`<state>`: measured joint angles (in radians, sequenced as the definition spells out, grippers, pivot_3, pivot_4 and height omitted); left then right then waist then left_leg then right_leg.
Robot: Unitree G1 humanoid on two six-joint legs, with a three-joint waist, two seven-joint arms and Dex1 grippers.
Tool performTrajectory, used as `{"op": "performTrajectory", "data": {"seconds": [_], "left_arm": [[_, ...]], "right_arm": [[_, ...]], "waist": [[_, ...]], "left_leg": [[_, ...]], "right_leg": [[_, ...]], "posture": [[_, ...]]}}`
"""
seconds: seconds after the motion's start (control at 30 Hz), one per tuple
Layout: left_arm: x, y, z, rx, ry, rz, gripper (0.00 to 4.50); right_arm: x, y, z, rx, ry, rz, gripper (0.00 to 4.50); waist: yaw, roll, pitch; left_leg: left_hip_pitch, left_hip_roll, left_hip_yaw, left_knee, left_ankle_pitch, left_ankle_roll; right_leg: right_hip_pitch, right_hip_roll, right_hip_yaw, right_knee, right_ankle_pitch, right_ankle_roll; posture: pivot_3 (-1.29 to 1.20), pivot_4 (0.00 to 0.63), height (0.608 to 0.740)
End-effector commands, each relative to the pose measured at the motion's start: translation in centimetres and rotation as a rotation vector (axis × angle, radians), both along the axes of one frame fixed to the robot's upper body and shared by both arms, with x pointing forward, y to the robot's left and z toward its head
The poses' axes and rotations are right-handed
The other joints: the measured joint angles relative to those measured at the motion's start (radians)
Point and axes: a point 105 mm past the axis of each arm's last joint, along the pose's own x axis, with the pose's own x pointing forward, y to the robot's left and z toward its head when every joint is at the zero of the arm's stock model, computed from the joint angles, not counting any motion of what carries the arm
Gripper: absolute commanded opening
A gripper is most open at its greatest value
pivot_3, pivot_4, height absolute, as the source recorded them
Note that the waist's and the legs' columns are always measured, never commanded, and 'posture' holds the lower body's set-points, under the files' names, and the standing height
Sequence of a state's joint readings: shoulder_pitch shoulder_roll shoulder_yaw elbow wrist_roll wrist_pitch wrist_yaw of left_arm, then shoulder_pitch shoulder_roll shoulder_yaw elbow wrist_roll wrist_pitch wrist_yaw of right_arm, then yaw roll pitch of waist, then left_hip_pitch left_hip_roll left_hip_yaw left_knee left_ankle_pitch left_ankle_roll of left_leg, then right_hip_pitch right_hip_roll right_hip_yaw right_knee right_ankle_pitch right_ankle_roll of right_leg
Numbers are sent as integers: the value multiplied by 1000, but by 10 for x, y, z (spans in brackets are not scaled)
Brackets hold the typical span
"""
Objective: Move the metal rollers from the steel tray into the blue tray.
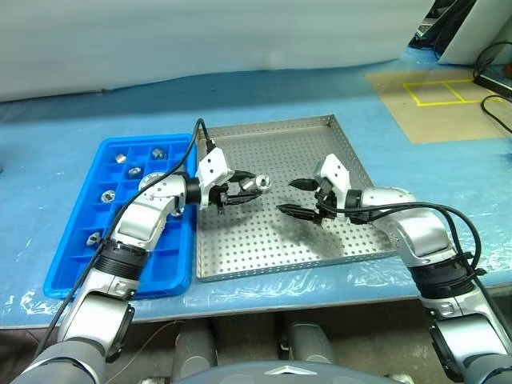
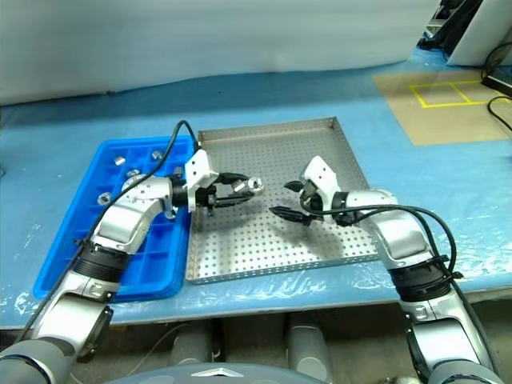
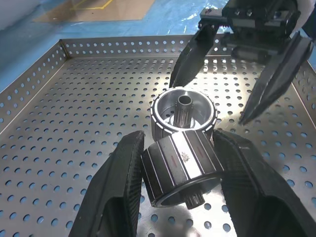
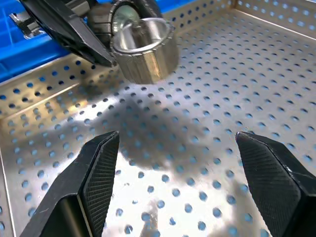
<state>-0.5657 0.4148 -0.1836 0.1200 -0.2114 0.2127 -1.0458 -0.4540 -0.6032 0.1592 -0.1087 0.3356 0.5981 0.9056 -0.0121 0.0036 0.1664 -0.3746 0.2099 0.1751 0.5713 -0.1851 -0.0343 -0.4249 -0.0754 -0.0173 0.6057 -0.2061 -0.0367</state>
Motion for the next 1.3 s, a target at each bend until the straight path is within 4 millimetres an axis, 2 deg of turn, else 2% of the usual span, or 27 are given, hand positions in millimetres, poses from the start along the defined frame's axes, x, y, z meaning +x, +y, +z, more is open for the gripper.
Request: {"op": "performTrajectory", "data": {"seconds": [0.03, 0.27, 0.4, 0.47, 0.67, 0.77, 0.9, 1.03, 1.07, 1.2, 1.3], "left_arm": [[-1, 0, 6, -9, -40, -17, 1880], [1, -1, 5, -9, -40, -28, 1880], [-2, -4, 5, -9, -34, -53, 1880], [-4, -6, 5, -13, -27, -69, 1880], [-5, -14, 8, -19, -39, -90, 1880], [-1, -15, 14, -31, -65, -66, 1880], [-1, -9, 12, -24, -62, -58, 1880], [0, -8, 12, -27, -64, -46, 1880], [0, -9, 13, -32, -73, -42, 1880], [9, -15, 30, -124, -196, 14, 1880], [4, -18, 39, -195, -221, 1, 1880]], "right_arm": [[-3, 9, 15, 29, -60, 33, 3918], [-7, 24, 20, 72, -73, 71, 3918], [-9, 30, 24, 65, -87, 112, 3030], [-9, 33, 26, 50, -91, 132, 2325], [-3, 37, 27, 27, -107, 130, 2325], [-7, 29, 32, 115, -15, 123, 2325], [-10, 2, 55, 289, 108, 76, 2325], [-3, -18, 98, 635, 251, -8, 2325], [-2, -22, 100, 688, 306, -32, 2325], [-4, -20, 73, 777, 569, -104, 2325], [-5, -11, 67, 819, 639, -111, 2325]], "waist": [[0, 0, 0], [1, 0, 0], [1, 0, 0], [1, 0, 0], [1, 0, 0], [2, 0, 0], [7, 0, 0], [5, 0, 0], [3, 0, 0], [10, 0, 0], [11, 0, 0]], "left_leg": [[0, 0, 0, 0, 0, 0], [-1, 0, 0, 0, 0, 0], [-1, 0, 0, 0, 0, 0], [0, 0, 0, 0, 0, 0], [0, 0, 0, 0, 0, 0], [-1, 0, 0, 0, 0, 0], [-1, 0, 0, 0, 0, 0], [0, 0, 0, 0, 0, 0], [0, 0, 0, 0, 0, 0], [1, 0, 0, -1, 1, -1], [-1, -1, 0, -2, 3, -6]], "right_leg": [[0, 0, 0, 0, 0, 0], [0, 0, 0, 0, 0, 0], [0, 0, 0, 0, 0, 0], [0, 0, 0, 0, 0, 0], [0, 0, 0, 0, 0, 0], [0, 0, 0, 0, 0, 0], [0, 0, 0, 0, 0, 0], [0, 0, 0, 0, 0, 0], [0, 0, 0, 0, 0, 0], [0, 0, 0, 0, 0, 0], [-1, 0, 0, 0, 0, 0]], "posture": [[-215, 150, 740], [-225, 150, 740], [-229, 150, 740], [-232, 150, 740], [-229, 150, 740], [-225, 150, 740], [-222, 150, 740], [-218, 150, 740], [-218, 150, 740], [-217, 150, 740], [-217, 150, 740]]}}
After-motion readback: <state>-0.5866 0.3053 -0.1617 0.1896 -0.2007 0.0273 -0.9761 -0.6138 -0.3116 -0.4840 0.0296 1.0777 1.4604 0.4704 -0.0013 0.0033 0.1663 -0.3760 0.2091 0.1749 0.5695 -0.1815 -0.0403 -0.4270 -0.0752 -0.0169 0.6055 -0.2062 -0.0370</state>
